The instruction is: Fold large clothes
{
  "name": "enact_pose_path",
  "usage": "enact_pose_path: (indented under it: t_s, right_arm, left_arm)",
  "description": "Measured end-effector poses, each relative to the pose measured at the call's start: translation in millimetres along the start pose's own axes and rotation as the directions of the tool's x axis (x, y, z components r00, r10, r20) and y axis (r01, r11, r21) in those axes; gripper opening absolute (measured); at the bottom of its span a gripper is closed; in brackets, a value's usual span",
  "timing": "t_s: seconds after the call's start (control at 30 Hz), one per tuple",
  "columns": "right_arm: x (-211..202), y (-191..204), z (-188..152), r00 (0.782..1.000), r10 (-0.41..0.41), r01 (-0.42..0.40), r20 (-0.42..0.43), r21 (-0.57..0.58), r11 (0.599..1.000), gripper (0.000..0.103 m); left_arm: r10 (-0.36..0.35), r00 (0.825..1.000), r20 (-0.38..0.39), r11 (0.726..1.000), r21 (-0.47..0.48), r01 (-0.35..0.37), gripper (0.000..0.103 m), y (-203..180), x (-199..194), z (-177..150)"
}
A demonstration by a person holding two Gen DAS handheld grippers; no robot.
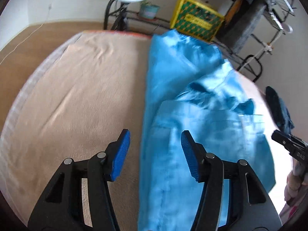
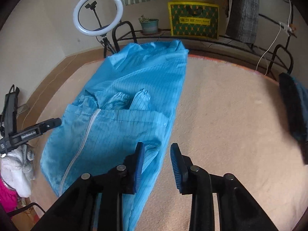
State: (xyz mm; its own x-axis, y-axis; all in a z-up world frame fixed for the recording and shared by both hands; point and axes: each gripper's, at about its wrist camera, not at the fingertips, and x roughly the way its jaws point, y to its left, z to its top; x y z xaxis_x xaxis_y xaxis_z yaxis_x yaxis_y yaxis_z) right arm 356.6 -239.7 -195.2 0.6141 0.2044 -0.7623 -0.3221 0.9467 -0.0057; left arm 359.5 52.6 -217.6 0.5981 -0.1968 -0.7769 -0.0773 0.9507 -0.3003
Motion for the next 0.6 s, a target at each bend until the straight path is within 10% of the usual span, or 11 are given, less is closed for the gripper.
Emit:
enact_pose_path:
  t_s: [0.23, 0.6]
  right_arm:
    - [-25.7, 19.0, 6.8, 0.993, -0.084, 0.089, 0.080, -0.061, 0.994, 0.030]
    - [-20.5, 42.3, -19.8, 0.994, 0.094, -0.088, 0.057, -0.099, 0.991, 0.030]
  left_arm:
    - [-0.122, 0.992, 0.007, 0.990, 0.078, 0.121, 0.057, -35.3, -28.2, -16.2]
    - [-0.075, 0.996, -0.046, 0.975, 0.204, 0.083, 0.057, -64.1, -11.1, -56.0]
